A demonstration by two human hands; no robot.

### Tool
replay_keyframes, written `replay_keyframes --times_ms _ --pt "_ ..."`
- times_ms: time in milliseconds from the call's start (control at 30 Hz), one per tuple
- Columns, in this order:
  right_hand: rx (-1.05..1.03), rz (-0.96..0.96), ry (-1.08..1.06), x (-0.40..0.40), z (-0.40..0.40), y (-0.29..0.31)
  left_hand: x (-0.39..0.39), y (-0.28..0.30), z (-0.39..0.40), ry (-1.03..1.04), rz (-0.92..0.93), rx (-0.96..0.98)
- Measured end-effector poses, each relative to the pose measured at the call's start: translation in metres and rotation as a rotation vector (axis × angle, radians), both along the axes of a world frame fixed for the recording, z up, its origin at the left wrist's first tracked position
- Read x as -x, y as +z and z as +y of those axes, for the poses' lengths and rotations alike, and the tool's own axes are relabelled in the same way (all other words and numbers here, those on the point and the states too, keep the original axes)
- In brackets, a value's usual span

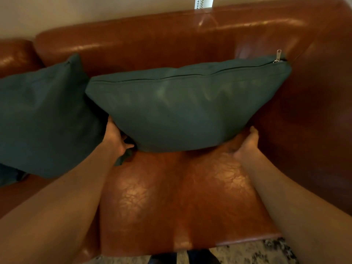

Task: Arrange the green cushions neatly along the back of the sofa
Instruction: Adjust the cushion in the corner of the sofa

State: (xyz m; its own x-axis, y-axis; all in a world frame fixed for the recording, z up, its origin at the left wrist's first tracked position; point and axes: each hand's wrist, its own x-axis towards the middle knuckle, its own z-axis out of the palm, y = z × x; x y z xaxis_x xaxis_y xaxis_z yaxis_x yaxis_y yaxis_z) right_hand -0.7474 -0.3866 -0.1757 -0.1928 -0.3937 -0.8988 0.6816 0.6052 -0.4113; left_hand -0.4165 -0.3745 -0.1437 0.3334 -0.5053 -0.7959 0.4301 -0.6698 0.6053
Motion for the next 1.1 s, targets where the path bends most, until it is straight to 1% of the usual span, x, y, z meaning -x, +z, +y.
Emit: replay_keyframes --times_ms 67,167,333,533,667,800,967,1100 --pt "0.006 -0.095 0.024 -0.009 0.001 -0.005 0.006 0.002 -0.006 -0.024 0.057 -0.001" --pt "0.024 -0.145 0.038 -0.017 -0.009 -0.006 0.014 0.002 -0.011 -0.037 0.089 0.014" --pt "0.033 -0.114 0.062 0.003 -0.02 -0.005 0.033 -0.001 -0.019 -0.066 0.134 0.024" --pt "0.041 -0.068 0.037 0.048 -0.034 -0.003 0.086 -0.003 -0.031 -0.128 0.205 0.049" --pt "0.042 -0.048 0.033 0.059 -0.035 -0.005 0.108 -0.009 -0.038 -0.058 0.221 0.033" --pt "0.028 -0.064 -0.01 0.053 -0.033 -0.005 0.099 -0.006 -0.039 -0.042 0.212 0.038" --pt "-0.018 -0.104 -0.058 0.047 -0.023 -0.003 0.07 -0.002 -0.034 0.139 0.213 0.043" --pt "-0.004 -0.156 -0.067 0.041 -0.023 -0.001 0.086 0.009 -0.036 0.116 0.193 0.083"
